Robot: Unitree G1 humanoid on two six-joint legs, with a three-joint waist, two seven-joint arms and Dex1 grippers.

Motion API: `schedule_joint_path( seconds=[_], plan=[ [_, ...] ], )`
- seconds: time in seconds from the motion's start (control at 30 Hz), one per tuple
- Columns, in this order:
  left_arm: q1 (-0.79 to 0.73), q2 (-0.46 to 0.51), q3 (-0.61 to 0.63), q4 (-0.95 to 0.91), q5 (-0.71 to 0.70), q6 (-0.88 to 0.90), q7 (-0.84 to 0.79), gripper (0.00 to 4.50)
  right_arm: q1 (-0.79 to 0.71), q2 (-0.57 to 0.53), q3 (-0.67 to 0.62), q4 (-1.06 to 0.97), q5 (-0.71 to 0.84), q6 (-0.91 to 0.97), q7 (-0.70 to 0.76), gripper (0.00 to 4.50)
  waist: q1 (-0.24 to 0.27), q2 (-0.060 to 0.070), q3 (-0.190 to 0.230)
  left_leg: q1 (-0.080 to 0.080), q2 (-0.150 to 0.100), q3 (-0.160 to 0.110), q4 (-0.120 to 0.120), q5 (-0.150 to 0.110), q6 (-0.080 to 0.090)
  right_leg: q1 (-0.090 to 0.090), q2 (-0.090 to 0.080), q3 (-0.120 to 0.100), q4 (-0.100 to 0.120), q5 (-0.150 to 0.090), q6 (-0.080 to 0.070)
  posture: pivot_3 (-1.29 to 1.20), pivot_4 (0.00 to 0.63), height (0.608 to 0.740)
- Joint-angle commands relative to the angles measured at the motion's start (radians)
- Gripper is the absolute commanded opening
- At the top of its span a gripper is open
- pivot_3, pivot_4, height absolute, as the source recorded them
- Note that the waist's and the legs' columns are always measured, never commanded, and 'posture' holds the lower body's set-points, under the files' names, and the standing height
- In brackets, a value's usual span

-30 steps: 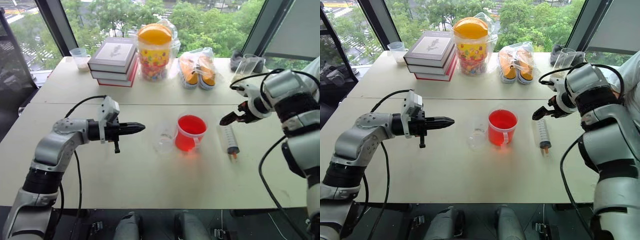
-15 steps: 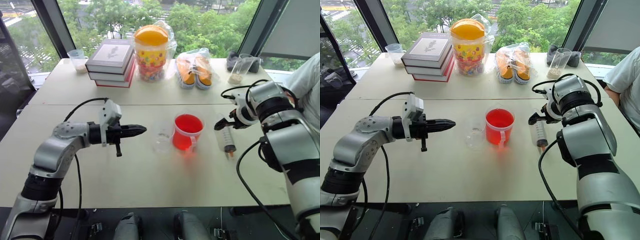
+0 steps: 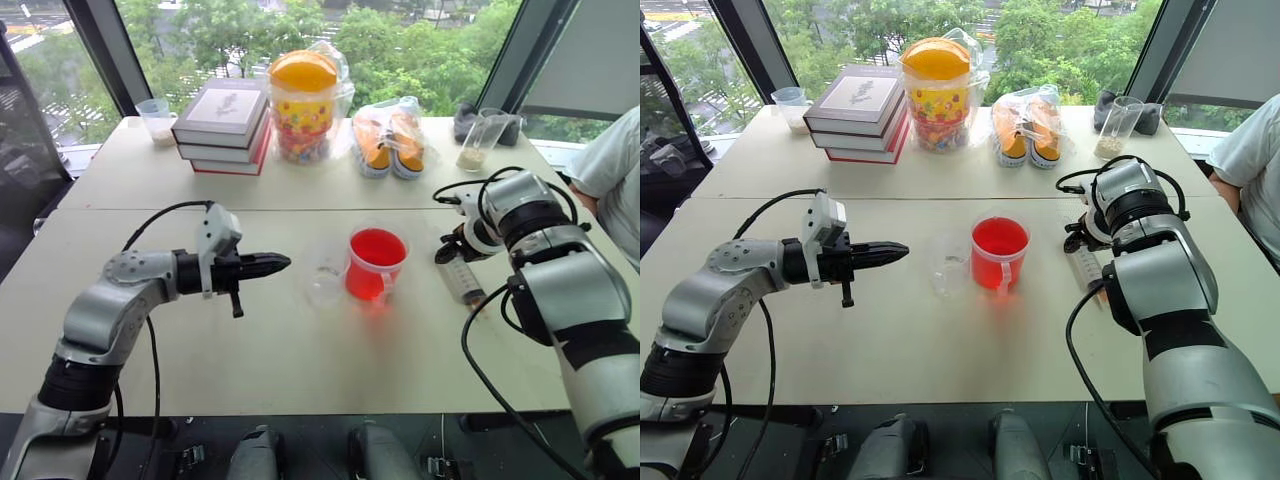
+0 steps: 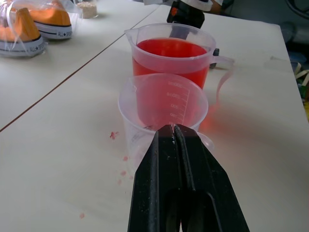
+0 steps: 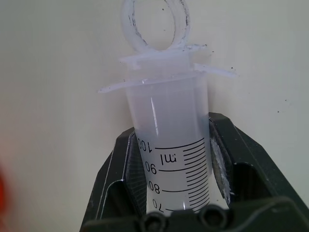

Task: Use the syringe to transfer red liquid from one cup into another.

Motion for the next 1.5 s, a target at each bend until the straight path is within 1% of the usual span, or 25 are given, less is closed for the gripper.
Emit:
schedule_joint_path(
  seconds=[0.03,0.2,0.27,0.37,0.47,0.57,0.6,0.67,0.7,0.77,0.83,0.93,1.03,1.1,1.13,1.23,1.37,1.5],
  plan=[
    [0.000,0.011,0.035,-0.021,-0.012,-0.008,0.003,0.00,0.016,0.000,0.006,0.002,-0.034,0.002,0.017,1.44,0.000,0.000,0.000,0.000,0.000,0.000,0.000,0.000,0.000,0.000,0.000,0.000,0.000,0.000,0.000,0.00,0.150,0.740],
    [0.006,0.024,0.049,-0.015,-0.013,-0.010,-0.008,0.00,0.010,-0.055,-0.025,-0.031,-0.039,0.004,0.009,1.44,0.003,0.000,0.000,0.000,0.000,0.000,0.000,0.000,0.000,0.001,0.000,0.000,0.000,0.000,0.000,0.00,0.150,0.740],
    [0.008,0.033,0.056,-0.015,-0.014,-0.008,-0.013,0.00,0.001,-0.105,-0.059,-0.089,-0.023,-0.002,0.007,1.44,0.007,0.000,0.000,0.000,0.000,0.000,0.000,0.000,0.000,0.000,0.000,0.000,0.000,0.000,0.000,0.00,0.150,0.740],
    [0.008,0.043,0.062,-0.006,-0.013,-0.014,-0.018,0.00,0.013,-0.151,-0.115,-0.204,0.007,-0.002,0.009,1.44,0.005,0.001,0.001,-0.001,0.000,0.000,0.000,0.000,0.000,0.000,-0.001,0.000,-0.001,0.000,0.000,0.00,0.150,0.740],
    [0.001,0.048,0.061,0.004,-0.011,-0.016,-0.021,0.00,0.056,-0.200,-0.266,-0.411,0.088,0.023,-0.023,1.44,0.001,0.001,0.001,-0.001,0.000,0.000,0.000,0.000,0.000,0.000,0.000,0.000,-0.001,0.000,0.000,0.00,0.150,0.740],
    [-0.045,0.052,0.049,0.031,-0.017,0.004,-0.035,0.00,0.222,-0.210,-0.480,-0.790,0.180,-0.077,-0.083,1.44,0.003,0.001,0.001,0.000,0.001,-0.001,-0.001,0.000,0.000,-0.001,0.001,0.000,0.000,0.000,0.000,0.00,0.150,0.740],
    [-0.064,0.055,0.043,0.044,-0.018,0.010,-0.045,0.00,0.273,-0.196,-0.544,-0.904,0.214,-0.113,-0.096,1.44,0.006,0.001,0.001,0.000,0.001,-0.002,-0.001,0.000,0.000,0.000,0.002,-0.001,0.000,0.000,0.000,0.00,0.150,0.740],
    [-0.105,0.064,0.034,0.083,-0.012,0.008,-0.068,0.00,0.346,-0.132,-0.659,-1.113,0.291,-0.168,-0.134,1.44,0.007,0.001,0.001,0.000,0.001,-0.003,-0.001,0.000,-0.001,0.000,0.003,-0.001,0.001,0.000,0.000,0.00,0.150,0.740],
    [-0.131,0.063,0.034,0.105,-0.015,0.014,-0.075,0.00,0.360,-0.081,-0.733,-1.205,0.369,-0.155,-0.143,1.44,0.004,0.001,0.001,0.000,0.001,-0.003,-0.001,0.001,-0.001,0.000,0.003,-0.001,0.001,0.000,0.000,0.00,0.150,0.740],
    [-0.171,0.063,0.037,0.144,-0.024,0.031,-0.090,0.00,0.380,-0.013,-0.814,-1.329,0.487,-0.106,-0.149,1.44,0.001,0.001,0.001,0.000,0.001,-0.003,0.000,0.001,-0.002,0.000,0.003,-0.001,0.002,0.000,0.000,0.00,0.150,0.740],
    [-0.209,0.064,0.036,0.184,-0.023,0.033,-0.109,0.00,0.420,0.027,-0.810,-1.440,0.540,-0.116,-0.161,1.44,0.004,0.001,0.001,0.000,0.002,-0.004,-0.001,0.001,-0.003,0.000,0.003,-0.001,0.002,0.000,0.000,0.00,0.150,0.740],
    [-0.264,0.058,0.030,0.219,-0.024,0.049,-0.126,0.00,0.505,0.045,-0.742,-1.592,0.607,-0.121,-0.144,1.44,0.007,0.001,0.000,0.000,0.002,-0.005,0.000,0.001,-0.003,0.001,0.003,-0.002,0.001,0.000,0.000,0.00,0.150,0.740],
    [-0.305,0.051,0.028,0.253,-0.022,0.054,-0.138,0.00,0.579,0.079,-0.698,-1.688,0.676,-0.131,-0.144,1.44,0.007,0.001,0.001,-0.001,0.001,-0.004,0.000,0.001,-0.003,0.001,0.003,-0.001,0.000,0.000,0.000,0.00,0.150,0.740],
    [-0.330,0.039,0.031,0.267,-0.030,0.073,-0.135,0.55,0.627,0.104,-0.676,-1.720,0.698,-0.155,-0.160,1.44,0.007,0.001,0.001,-0.001,0.001,-0.004,0.000,0.002,-0.002,0.001,0.003,-0.001,0.001,0.000,0.000,0.00,0.150,0.740],
    [-0.342,0.032,0.034,0.269,-0.037,0.086,-0.131,0.90,0.647,0.115,-0.660,-1.727,0.695,-0.178,-0.169,1.44,0.007,0.001,0.001,0.000,0.001,-0.004,0.000,0.002,-0.002,0.001,0.003,-0.001,0.001,0.000,0.000,0.00,0.150,0.740],
    [-0.378,0.012,0.045,0.275,-0.061,0.125,-0.123,2.41,0.694,0.136,-0.608,-1.724,0.668,-0.270,-0.177,1.44,0.007,0.001,0.001,0.000,0.001,-0.005,0.000,0.002,-0.002,0.001,0.003,-0.001,0.001,0.000,0.000,0.00,0.150,0.740],
    [-0.441,-0.022,0.037,0.293,-0.078,0.143,-0.136,4.44,0.718,0.148,-0.552,-1.681,0.638,-0.375,-0.183,1.44,0.006,0.001,0.001,0.000,0.001,-0.005,0.000,0.002,-0.002,0.001,0.003,-0.001,0.001,0.000,0.000,0.00,0.150,0.740],
    [-0.528,-0.071,0.031,0.335,-0.095,0.161,-0.148,4.44,0.752,0.151,-0.509,-1.638,0.609,-0.462,-0.182,1.44,0.007,0.001,0.001,0.000,0.001,-0.005,0.000,0.002,-0.002,0.001,0.004,-0.001,0.001,0.000,0.000,0.00,0.150,0.740]
  ],
)
